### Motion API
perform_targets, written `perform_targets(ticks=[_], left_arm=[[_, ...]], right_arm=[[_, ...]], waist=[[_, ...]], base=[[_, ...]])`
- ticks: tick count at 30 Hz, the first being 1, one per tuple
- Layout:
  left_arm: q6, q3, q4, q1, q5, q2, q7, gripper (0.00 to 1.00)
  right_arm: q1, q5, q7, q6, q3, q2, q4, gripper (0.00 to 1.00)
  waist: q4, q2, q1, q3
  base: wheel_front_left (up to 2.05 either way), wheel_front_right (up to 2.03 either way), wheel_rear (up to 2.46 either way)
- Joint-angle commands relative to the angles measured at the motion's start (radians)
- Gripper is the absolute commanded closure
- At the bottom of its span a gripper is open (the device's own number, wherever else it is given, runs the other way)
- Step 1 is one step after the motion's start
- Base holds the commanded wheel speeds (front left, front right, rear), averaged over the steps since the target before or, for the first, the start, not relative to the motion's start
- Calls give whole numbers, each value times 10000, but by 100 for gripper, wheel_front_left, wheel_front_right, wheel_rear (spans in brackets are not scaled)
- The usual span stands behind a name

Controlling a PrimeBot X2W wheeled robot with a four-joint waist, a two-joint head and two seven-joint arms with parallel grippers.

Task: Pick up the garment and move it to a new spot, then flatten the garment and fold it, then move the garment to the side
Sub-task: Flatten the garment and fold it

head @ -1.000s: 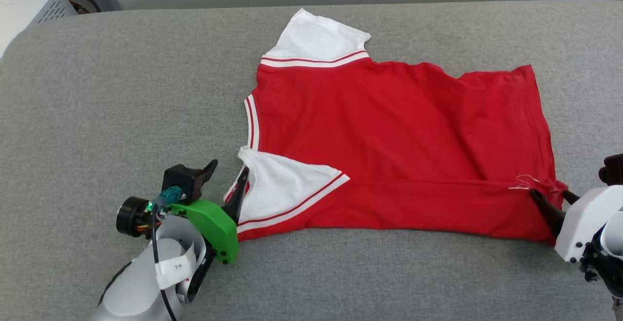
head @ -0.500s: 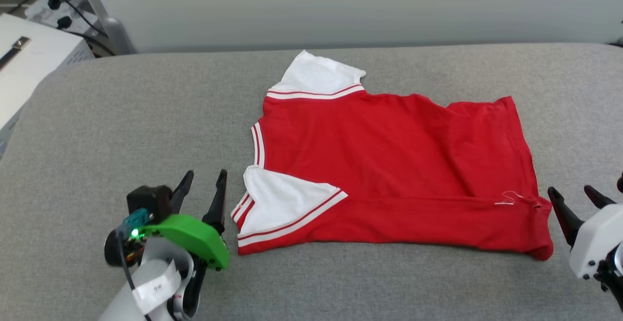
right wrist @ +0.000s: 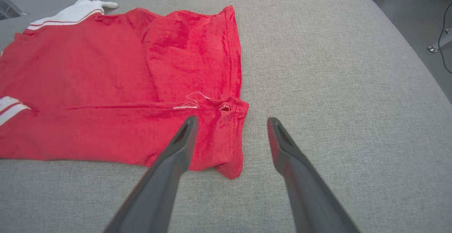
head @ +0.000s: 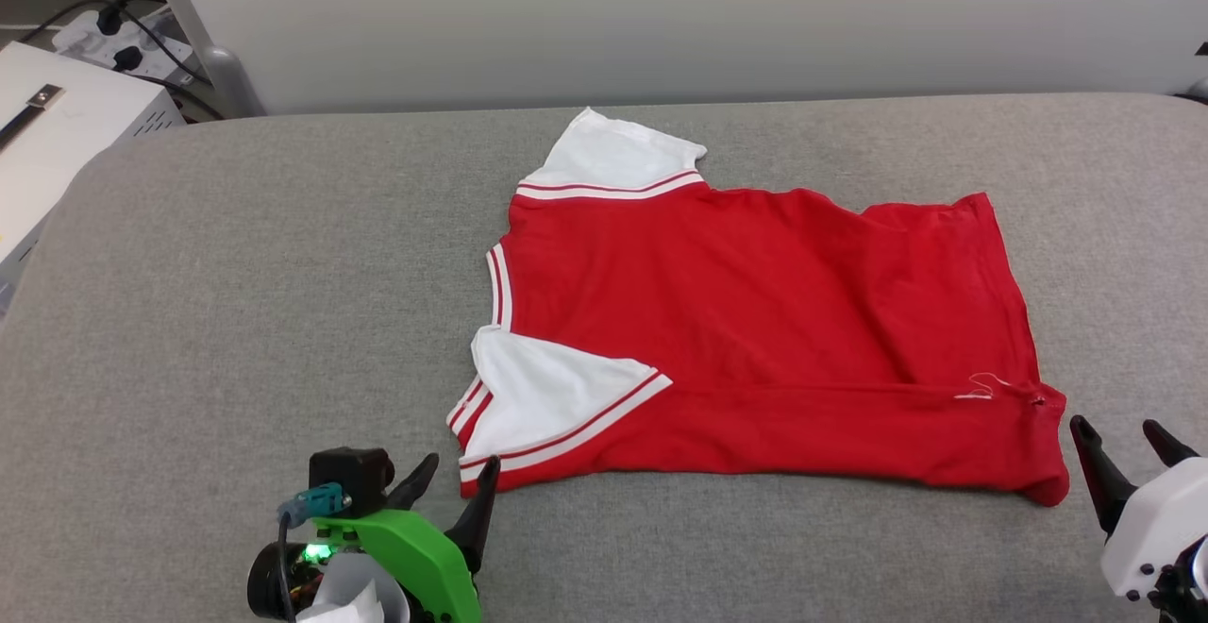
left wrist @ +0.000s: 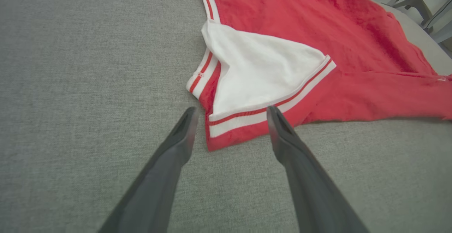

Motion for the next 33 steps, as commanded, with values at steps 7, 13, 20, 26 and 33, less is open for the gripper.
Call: perform_targets(ticks=[7, 13, 20, 26, 33], left_arm=[[564, 17, 158, -193, 19, 60, 630, 0], [713, 147, 676, -545, 0, 65, 683, 0], [750, -86, 1370, -654, -75, 45, 1308, 58], [455, -362, 1427, -585, -73, -42, 1307, 100], [428, -303, 965, -556, 44, -98, 619, 100]], right_arm=[[-176, -148, 6, -80, 88, 328, -281, 0], [-319, -156, -69, -80, 109, 445, -269, 0], [-356, -187, -148, -80, 165, 511, -190, 0], [-333, -331, -24, -80, 130, 354, -67, 0], [-361, -630, 350, -80, -25, 332, 483, 0]], waist=[[-365, 102, 0, 706], [-539, 102, 0, 1041], [-605, 102, 0, 1179], [-447, 102, 0, 1055], [21, 102, 0, 847]], base=[[0, 0, 0], [0, 0, 0], [0, 0, 0], [0, 0, 0], [0, 0, 0]])
